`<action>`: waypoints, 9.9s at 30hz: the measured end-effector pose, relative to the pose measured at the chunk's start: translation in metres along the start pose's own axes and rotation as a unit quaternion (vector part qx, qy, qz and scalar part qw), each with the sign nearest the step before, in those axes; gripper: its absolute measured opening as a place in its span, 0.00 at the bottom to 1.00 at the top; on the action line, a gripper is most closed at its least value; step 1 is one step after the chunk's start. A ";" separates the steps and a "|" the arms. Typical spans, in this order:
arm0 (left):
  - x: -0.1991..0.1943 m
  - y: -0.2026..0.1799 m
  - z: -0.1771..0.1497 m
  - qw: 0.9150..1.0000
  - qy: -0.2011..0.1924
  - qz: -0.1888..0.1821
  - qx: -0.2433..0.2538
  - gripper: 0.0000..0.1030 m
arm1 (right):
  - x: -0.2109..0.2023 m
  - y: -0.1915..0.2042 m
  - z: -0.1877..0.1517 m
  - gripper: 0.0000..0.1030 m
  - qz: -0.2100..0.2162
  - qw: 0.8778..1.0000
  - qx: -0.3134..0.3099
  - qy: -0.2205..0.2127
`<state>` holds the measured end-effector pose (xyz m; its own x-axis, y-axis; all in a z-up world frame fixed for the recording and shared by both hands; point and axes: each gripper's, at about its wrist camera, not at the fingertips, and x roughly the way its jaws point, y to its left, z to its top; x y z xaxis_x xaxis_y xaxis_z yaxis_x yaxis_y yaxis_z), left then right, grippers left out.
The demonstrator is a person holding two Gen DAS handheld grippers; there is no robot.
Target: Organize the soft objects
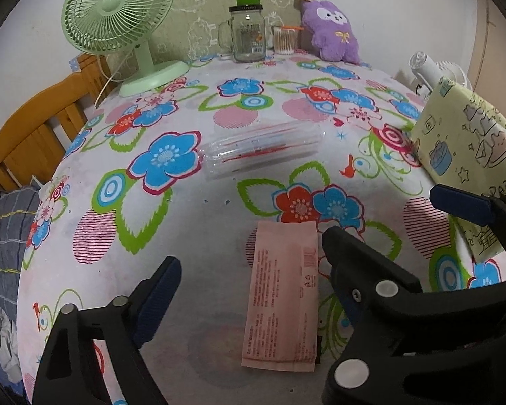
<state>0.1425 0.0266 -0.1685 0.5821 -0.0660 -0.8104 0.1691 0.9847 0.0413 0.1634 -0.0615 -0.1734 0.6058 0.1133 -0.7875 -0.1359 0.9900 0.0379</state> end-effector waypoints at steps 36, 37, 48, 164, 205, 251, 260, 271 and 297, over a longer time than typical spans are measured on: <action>-0.014 0.031 0.030 0.999 -0.038 0.002 -0.038 0.38 | 0.007 0.023 0.041 0.98 0.033 0.999 -0.006 -0.014; -0.013 0.034 0.033 0.998 -0.039 0.005 -0.038 0.38 | 0.008 0.024 0.044 0.98 0.034 0.999 -0.003 -0.015; 0.008 0.061 0.051 0.998 -0.032 0.032 -0.040 0.38 | 0.035 0.041 0.067 0.98 0.030 0.999 0.004 -0.011; -0.141 -0.065 0.047 0.989 -0.145 -0.001 0.006 0.38 | -0.150 -0.046 0.032 0.85 -0.014 0.990 0.030 -0.134; -0.079 -0.194 0.092 0.984 -0.117 -0.084 0.108 0.38 | -0.130 -0.185 0.025 0.85 -0.122 0.980 0.113 -0.108; -0.066 -0.193 0.092 0.987 -0.101 -0.053 0.109 0.89 | -0.116 -0.208 0.024 0.99 -0.113 0.980 0.139 -0.080; -0.080 -0.173 0.092 0.988 -0.116 -0.039 0.093 0.92 | -0.126 -0.187 0.034 0.99 -0.118 0.981 0.115 -0.099; -0.092 -0.159 0.102 0.987 -0.132 -0.033 0.087 0.92 | -0.134 -0.172 0.049 0.99 -0.122 0.982 0.092 -0.115; -0.151 -0.079 0.068 0.985 -0.171 0.003 0.002 0.99 | -0.176 -0.096 0.042 0.99 -0.092 0.983 0.046 -0.152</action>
<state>0.0954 -0.0520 -0.0099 0.8165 -0.1110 -0.5666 0.1677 0.9846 0.0489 0.1028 -0.1725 -0.0129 0.8215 -0.0614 -0.5668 0.0603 0.9980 -0.0207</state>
